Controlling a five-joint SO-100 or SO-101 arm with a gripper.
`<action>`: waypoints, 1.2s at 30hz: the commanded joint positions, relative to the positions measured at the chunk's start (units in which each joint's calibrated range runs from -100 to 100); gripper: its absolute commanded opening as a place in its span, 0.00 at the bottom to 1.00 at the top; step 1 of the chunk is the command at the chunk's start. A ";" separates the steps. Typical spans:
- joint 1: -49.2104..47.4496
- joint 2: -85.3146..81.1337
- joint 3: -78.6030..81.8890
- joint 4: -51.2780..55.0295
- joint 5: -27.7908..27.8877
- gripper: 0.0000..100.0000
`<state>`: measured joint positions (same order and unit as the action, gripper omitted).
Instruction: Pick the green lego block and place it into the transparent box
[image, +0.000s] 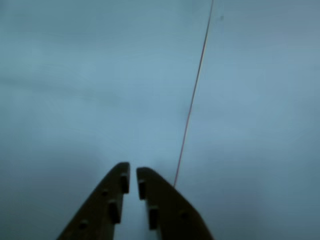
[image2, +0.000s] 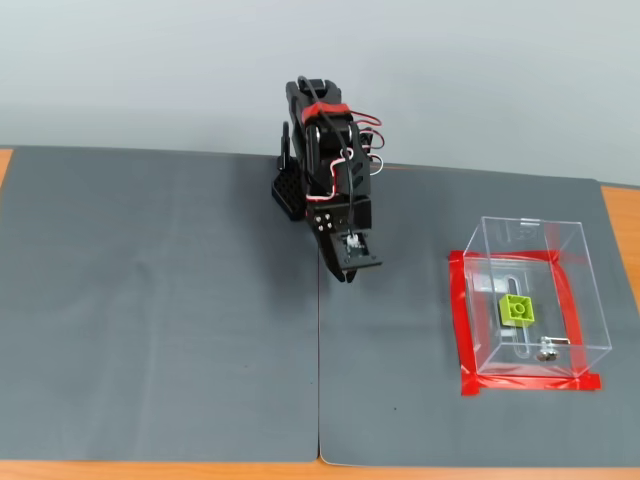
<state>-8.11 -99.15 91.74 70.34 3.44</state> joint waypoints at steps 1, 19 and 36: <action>2.85 -0.26 1.84 0.23 -0.14 0.02; 4.64 -0.26 1.21 3.10 -4.09 0.02; 4.71 -0.17 1.12 3.01 -4.67 0.02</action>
<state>-3.54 -99.32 93.71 73.29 -1.20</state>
